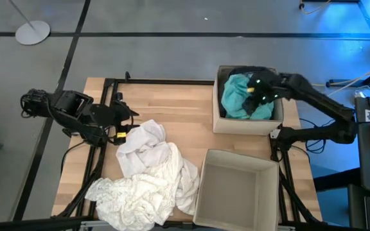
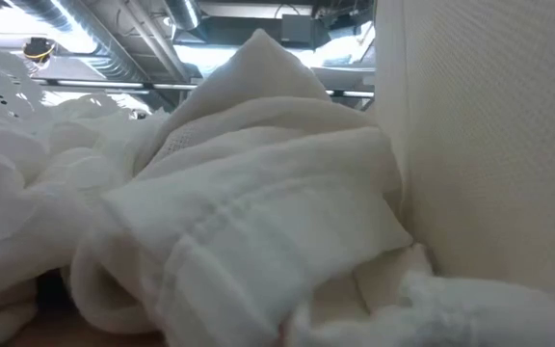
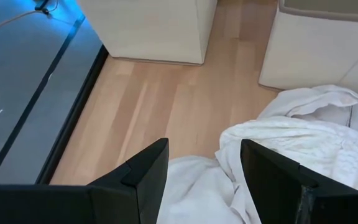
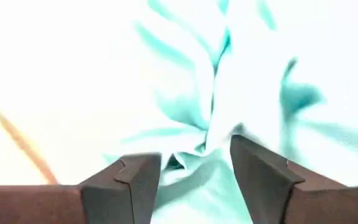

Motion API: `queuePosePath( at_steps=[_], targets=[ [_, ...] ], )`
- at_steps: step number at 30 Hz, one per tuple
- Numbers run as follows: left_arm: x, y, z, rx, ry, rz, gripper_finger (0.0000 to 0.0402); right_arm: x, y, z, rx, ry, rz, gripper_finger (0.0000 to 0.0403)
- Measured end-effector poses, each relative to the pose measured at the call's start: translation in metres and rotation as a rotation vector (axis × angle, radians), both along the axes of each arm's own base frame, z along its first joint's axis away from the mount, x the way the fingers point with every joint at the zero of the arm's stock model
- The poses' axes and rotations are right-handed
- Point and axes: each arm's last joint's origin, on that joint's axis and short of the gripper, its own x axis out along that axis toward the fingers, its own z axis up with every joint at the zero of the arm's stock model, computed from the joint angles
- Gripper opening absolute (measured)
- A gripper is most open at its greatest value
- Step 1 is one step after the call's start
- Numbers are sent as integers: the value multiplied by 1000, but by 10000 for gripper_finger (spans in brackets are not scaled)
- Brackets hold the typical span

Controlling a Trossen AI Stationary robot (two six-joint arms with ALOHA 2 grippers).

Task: Sort clothes
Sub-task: Put the light blue shorts into the top laundry organizer, then put the white dress into the bottom laundry organizer

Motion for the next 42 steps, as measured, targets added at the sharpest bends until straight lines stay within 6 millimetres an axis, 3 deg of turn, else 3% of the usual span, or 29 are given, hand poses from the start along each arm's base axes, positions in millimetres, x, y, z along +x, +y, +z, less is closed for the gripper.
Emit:
queuePosePath(
  at_steps=[3,6,11,15,22,27,34,42],
  targets=[
    [0,0,0,-9,-1,8,192,-9,6,32,-31,-70,-14,197],
    [0,-1,-1,-27,-6,19,192,-14,17,50,-56,-146,2,197],
    [5,-6,-25,-36,59,34,192,-9,42,62,-85,-289,116,197],
    [13,-10,-54,-75,101,49,192,15,66,61,-141,-408,256,197],
    [20,-16,-112,-227,202,87,192,64,112,42,-240,-629,548,197],
    [24,-20,-142,-260,196,89,192,92,135,11,-282,-663,683,197],
    [37,-50,-169,-270,171,-83,192,123,151,-53,-315,-655,722,197],
    [54,-67,-213,-198,367,-55,192,148,161,-77,-298,-755,759,197]
  ],
)
